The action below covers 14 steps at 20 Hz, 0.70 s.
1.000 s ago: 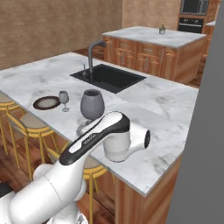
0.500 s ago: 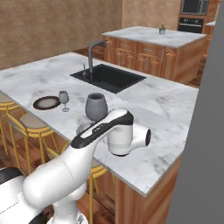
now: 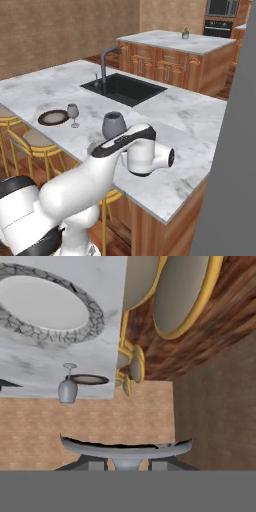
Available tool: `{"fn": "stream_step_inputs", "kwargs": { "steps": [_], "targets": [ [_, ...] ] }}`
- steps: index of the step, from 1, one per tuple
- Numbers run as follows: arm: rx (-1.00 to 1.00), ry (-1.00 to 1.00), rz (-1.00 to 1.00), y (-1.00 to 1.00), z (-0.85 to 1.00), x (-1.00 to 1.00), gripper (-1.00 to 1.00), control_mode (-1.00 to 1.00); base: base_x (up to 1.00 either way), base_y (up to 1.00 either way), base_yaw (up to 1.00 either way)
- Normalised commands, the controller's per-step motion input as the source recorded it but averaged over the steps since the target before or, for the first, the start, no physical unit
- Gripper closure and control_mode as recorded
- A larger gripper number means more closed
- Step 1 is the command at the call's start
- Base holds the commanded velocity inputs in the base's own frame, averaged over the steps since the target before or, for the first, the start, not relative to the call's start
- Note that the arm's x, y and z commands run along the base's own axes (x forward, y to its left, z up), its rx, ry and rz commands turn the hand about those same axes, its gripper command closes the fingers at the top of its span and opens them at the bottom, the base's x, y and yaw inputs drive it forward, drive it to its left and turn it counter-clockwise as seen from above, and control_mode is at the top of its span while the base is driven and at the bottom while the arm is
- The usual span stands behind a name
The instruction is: Retrieve the wine glasses from the counter and place one next to each plate.
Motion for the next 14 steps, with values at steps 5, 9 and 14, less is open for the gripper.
{"fn": "stream_step_inputs", "kwargs": {
  "steps": [5, 9, 14],
  "targets": [
    [-0.06, 0.00, 0.00, -0.12, -0.34, 0.20, 1.00, -1.00, 0.00, 0.00, 0.00],
    [-0.07, 0.00, 0.00, -0.02, -0.37, 0.26, 1.00, -1.00, 0.00, 0.00, 0.00],
    [-0.06, 0.00, 0.00, -0.01, -0.36, 0.27, 1.00, -1.00, 0.00, 0.00, 0.00]
  ]
}}
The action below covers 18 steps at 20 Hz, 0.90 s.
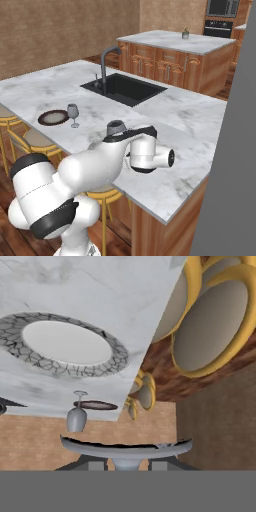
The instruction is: Retrieve the wine glasses from the counter and place one next to each plate.
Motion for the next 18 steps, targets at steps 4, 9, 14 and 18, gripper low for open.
{"fn": "stream_step_inputs", "kwargs": {
  "steps": [4, 9, 14, 18],
  "targets": [
    [-0.03, 0.00, 0.00, -0.09, -0.30, 0.14, 1.00, -1.00, 0.00, 0.00, 0.00],
    [-0.02, 0.00, 0.00, -0.07, -0.29, 0.15, 1.00, -1.00, 0.00, 0.00, 0.00],
    [0.00, 0.00, 0.00, -0.01, -0.26, 0.25, 1.00, -1.00, 0.00, 0.00, 0.00],
    [0.00, 0.00, 0.00, -0.04, -0.29, 0.23, 1.00, -1.00, 0.00, 0.00, 0.00]
  ]
}}
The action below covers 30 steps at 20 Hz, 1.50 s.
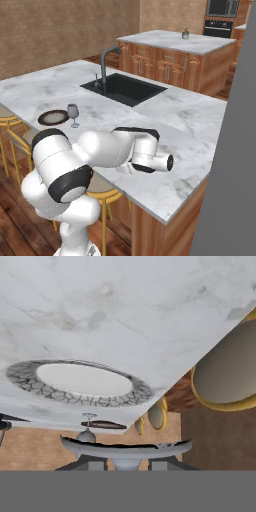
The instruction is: Retrieve the wine glasses from the counter and place one next to each plate.
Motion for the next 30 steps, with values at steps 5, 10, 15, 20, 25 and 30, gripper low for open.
{"fn": "stream_step_inputs", "kwargs": {
  "steps": [5, 10, 15, 20, 25, 30],
  "targets": [
    [0.00, 0.00, 0.00, -0.14, -0.33, 0.15, 1.00, -1.00, 0.00, 0.00, 0.00],
    [0.00, 0.00, 0.00, -0.10, -0.31, 0.25, 1.00, -1.00, 0.00, 0.00, 0.00],
    [0.00, 0.00, 0.00, -0.06, -0.28, 0.31, 1.00, -1.00, 0.00, 0.00, 0.00],
    [0.00, 0.00, 0.00, -0.05, -0.25, 0.30, 1.00, -1.00, 0.00, 0.00, 0.00],
    [0.00, 0.00, 0.00, -0.03, -0.22, 0.29, 1.00, -1.00, 0.00, 0.00, 0.00],
    [0.00, 0.00, 0.00, -0.02, -0.22, 0.32, 1.00, -1.00, 0.00, 0.00, 0.00]
  ]
}}
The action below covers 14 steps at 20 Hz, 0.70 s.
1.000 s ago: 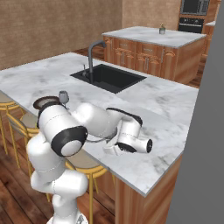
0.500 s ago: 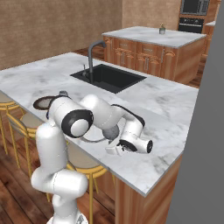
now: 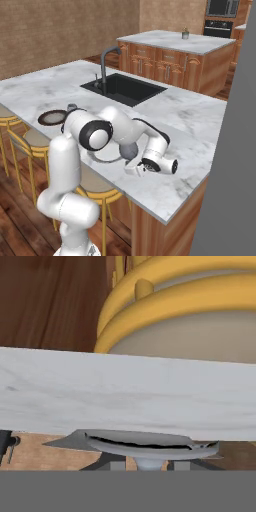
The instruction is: Retrieve the wine glasses from the counter and place one next to each plate.
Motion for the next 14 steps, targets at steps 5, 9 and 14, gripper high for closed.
{"fn": "stream_step_inputs", "kwargs": {
  "steps": [5, 9, 14],
  "targets": [
    [0.00, 0.00, 0.00, -0.01, -0.28, 0.30, -1.00, -1.00, 0.00, 0.00, 0.00],
    [0.00, 0.00, 0.01, -0.03, -0.19, 0.04, -1.00, -1.00, 0.00, 0.00, 0.00],
    [0.01, 0.00, 0.01, -0.03, 0.00, -0.19, -1.00, -1.00, 0.00, 0.00, 0.00]
  ]
}}
